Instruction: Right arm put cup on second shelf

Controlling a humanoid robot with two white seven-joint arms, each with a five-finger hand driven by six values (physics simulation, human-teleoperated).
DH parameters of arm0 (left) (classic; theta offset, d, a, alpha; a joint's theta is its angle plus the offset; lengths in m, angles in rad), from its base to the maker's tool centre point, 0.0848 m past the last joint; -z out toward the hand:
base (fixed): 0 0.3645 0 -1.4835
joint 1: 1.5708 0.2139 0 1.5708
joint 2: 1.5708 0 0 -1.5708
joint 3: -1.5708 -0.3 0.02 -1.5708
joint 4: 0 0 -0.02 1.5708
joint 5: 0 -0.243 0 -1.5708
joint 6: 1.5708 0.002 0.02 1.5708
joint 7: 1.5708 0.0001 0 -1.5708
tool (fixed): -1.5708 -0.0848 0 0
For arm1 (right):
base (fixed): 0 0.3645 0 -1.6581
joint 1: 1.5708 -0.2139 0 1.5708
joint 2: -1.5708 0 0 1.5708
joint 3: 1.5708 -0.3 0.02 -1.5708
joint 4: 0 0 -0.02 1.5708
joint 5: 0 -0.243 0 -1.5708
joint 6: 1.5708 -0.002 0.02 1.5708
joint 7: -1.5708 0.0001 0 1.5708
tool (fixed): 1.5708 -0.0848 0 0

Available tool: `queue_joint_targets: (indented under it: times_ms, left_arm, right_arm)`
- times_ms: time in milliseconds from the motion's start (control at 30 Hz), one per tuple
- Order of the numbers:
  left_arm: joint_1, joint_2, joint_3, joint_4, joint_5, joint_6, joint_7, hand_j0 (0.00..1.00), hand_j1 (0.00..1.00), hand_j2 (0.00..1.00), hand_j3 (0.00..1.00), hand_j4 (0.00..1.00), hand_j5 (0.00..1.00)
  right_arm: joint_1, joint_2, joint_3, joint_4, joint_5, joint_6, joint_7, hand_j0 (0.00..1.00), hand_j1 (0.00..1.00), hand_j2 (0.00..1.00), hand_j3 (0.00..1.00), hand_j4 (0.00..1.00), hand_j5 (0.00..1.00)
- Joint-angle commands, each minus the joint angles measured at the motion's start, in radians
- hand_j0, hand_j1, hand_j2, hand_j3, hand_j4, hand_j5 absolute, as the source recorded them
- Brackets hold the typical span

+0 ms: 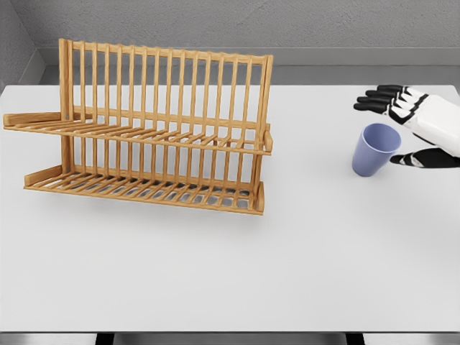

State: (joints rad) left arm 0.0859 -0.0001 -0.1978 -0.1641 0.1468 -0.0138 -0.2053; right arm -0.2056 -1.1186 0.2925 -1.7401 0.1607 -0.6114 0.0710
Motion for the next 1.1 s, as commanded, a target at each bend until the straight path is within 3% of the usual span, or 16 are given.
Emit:
queue_joint_targets:
  times_ms: [0, 267, 400, 467, 567, 600, 667, 700, 767, 900, 1067]
  left_arm:
    - [0.000, 0.000, 0.000, 0.000, 0.000, 0.000, 0.000, 1.00, 1.00, 1.00, 1.00, 1.00, 1.00]
    - [0.000, 0.000, 0.000, 0.000, 0.000, 0.000, 0.000, 1.00, 1.00, 1.00, 1.00, 1.00, 1.00]
    - [0.000, 0.000, 0.000, 0.000, 0.000, 0.000, 0.000, 1.00, 1.00, 1.00, 1.00, 1.00, 1.00]
    - [0.000, 0.000, 0.000, 0.000, 0.000, 0.000, 0.000, 1.00, 1.00, 1.00, 1.00, 1.00, 1.00]
    - [0.000, 0.000, 0.000, 0.000, 0.000, 0.000, 0.000, 1.00, 1.00, 1.00, 1.00, 1.00, 1.00]
    - [0.000, 0.000, 0.000, 0.000, 0.000, 0.000, 0.000, 1.00, 1.00, 1.00, 1.00, 1.00, 1.00]
    - [0.000, 0.000, 0.000, 0.000, 0.000, 0.000, 0.000, 1.00, 1.00, 1.00, 1.00, 1.00, 1.00]
    - [0.000, 0.000, 0.000, 0.000, 0.000, 0.000, 0.000, 1.00, 1.00, 1.00, 1.00, 1.00, 1.00]
    - [0.000, 0.000, 0.000, 0.000, 0.000, 0.000, 0.000, 1.00, 1.00, 1.00, 1.00, 1.00, 1.00]
    - [0.000, 0.000, 0.000, 0.000, 0.000, 0.000, 0.000, 1.00, 1.00, 1.00, 1.00, 1.00, 1.00]
    - [0.000, 0.000, 0.000, 0.000, 0.000, 0.000, 0.000, 1.00, 1.00, 1.00, 1.00, 1.00, 1.00]
  right_arm:
    - [0.000, -0.003, -0.001, -0.001, -0.006, 0.001, 0.000, 1.00, 1.00, 1.00, 1.00, 1.00, 1.00]
    - [0.026, -0.072, -0.009, 0.106, -0.004, 0.001, 0.007, 1.00, 1.00, 1.00, 1.00, 1.00, 1.00]
    - [-0.026, -0.053, -0.067, 0.180, -0.018, 0.001, 0.372, 1.00, 1.00, 1.00, 1.00, 1.00, 1.00]
    - [-0.097, -0.017, -0.066, 0.189, -0.020, 0.001, 0.540, 1.00, 1.00, 1.00, 1.00, 1.00, 1.00]
    - [-0.216, 0.034, -0.049, 0.191, -0.010, 0.133, 0.540, 1.00, 1.00, 1.00, 1.00, 1.00, 1.00]
    - [-0.271, 0.055, -0.001, 0.195, -0.004, 0.168, 0.540, 1.00, 1.00, 1.00, 1.00, 1.00, 1.00]
    - [-0.393, 0.109, 0.163, 0.278, -0.001, 0.176, 0.540, 1.00, 1.00, 1.00, 1.00, 1.00, 1.00]
    - [-0.419, 0.128, 0.217, 0.310, 0.008, 0.176, 0.540, 1.00, 1.00, 1.00, 1.00, 1.00, 1.00]
    - [-0.428, 0.128, 0.260, 0.310, 0.016, 0.177, 0.540, 1.00, 1.00, 1.00, 1.00, 1.00, 1.00]
    - [-0.442, 0.129, 0.263, 0.315, 0.063, 0.180, 0.540, 1.00, 1.00, 1.00, 1.00, 1.00, 1.00]
    - [-0.488, 0.163, 0.329, 0.386, 0.065, 0.179, 0.540, 1.00, 1.00, 1.00, 1.00, 1.00, 1.00]
